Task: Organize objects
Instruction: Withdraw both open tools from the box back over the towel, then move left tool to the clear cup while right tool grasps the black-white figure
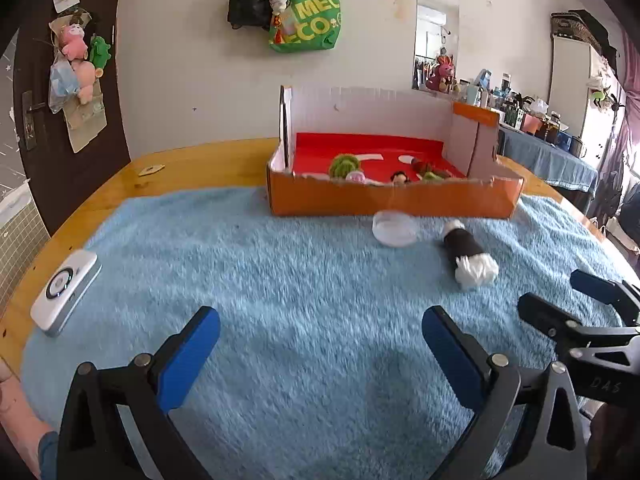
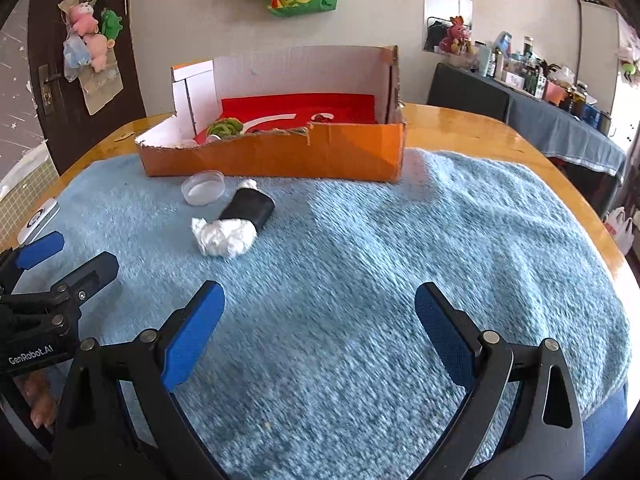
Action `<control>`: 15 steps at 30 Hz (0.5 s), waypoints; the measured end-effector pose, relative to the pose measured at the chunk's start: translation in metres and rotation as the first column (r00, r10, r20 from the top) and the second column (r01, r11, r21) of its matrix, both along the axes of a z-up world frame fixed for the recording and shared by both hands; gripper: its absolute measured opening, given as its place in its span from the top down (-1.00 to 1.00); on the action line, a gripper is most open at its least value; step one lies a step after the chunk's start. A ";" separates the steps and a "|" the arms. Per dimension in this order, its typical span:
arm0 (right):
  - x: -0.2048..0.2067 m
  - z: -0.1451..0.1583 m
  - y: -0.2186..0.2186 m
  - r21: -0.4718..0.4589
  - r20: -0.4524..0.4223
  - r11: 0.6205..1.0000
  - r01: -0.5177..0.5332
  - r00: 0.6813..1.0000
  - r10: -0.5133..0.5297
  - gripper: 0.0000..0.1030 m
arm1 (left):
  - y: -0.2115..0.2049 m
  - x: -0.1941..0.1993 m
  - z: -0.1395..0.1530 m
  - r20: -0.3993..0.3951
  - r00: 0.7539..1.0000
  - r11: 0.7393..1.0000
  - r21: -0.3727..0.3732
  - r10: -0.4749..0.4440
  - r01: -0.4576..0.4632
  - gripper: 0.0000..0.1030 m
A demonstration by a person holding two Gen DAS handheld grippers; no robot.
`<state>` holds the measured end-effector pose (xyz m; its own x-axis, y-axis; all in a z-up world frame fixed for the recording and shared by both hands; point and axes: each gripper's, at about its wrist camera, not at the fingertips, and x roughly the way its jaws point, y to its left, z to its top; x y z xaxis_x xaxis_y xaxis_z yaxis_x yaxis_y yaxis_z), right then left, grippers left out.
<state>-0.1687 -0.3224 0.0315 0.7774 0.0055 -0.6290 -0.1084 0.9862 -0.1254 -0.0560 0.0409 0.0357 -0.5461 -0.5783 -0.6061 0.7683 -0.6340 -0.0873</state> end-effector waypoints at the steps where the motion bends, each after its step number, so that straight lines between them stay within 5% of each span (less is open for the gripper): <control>1: 0.004 0.002 0.002 0.001 -0.006 1.000 -0.005 1.000 0.005 -0.89 | -0.002 0.000 0.002 0.000 1.000 1.000 0.001 0.001 -0.001 -1.00; 15: 0.064 0.004 0.035 -0.047 -0.152 0.997 -0.053 0.987 0.046 -0.89 | -0.044 -0.007 0.010 0.045 0.999 0.999 0.045 -0.001 -0.001 -1.00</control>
